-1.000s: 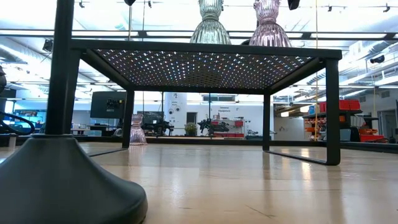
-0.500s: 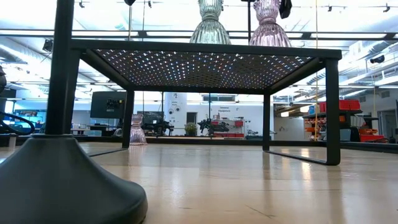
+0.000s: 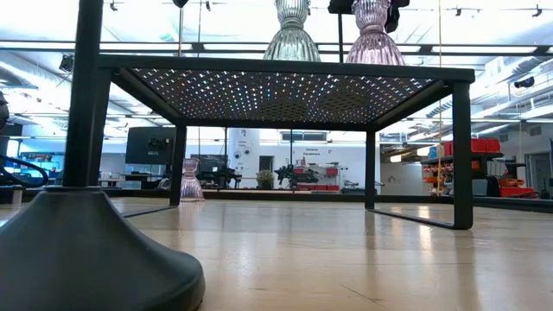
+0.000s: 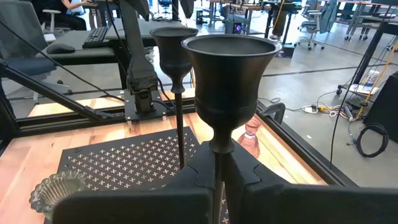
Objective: Pick & Place candle stick holders
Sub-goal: Align the top black candle holder on the shelf with the black candle holder
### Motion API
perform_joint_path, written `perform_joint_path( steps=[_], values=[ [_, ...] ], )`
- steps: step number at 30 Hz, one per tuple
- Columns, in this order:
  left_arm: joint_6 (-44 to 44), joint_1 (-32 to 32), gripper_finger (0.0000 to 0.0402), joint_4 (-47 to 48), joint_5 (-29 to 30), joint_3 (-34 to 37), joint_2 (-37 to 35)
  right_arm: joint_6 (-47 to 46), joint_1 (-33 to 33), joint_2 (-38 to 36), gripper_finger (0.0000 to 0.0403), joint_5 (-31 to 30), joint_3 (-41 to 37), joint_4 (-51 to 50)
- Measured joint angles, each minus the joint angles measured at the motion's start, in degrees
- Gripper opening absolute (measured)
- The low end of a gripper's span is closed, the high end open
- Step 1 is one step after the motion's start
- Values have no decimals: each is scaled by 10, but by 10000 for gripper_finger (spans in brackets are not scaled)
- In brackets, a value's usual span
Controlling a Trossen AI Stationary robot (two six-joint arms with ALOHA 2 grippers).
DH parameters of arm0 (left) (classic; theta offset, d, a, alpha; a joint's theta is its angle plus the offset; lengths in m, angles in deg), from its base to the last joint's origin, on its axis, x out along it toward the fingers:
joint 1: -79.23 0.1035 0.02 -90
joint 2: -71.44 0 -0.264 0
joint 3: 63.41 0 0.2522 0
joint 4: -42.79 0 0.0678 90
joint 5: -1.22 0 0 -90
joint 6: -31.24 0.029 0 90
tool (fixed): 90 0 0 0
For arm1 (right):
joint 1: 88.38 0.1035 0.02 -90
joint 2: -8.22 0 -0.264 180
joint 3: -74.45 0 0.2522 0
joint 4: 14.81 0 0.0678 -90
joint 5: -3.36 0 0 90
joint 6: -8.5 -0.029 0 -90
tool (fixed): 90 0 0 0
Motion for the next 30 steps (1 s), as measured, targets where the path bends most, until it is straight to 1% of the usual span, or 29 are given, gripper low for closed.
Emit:
perform_joint_path(
  steps=[9,13,23,30],
  values=[
    [0,0,241,0,0,0,0,-1,0,0,7,1,0,0],
    [0,0,241,0,0,0,0,-1,0,0,9,14,0,0],
    [0,0,241,0,0,0,0,-1,0,0,39,15,0,0],
    [0,0,241,0,0,0,0,-1,0,0,43,14,0,1]
  ],
)
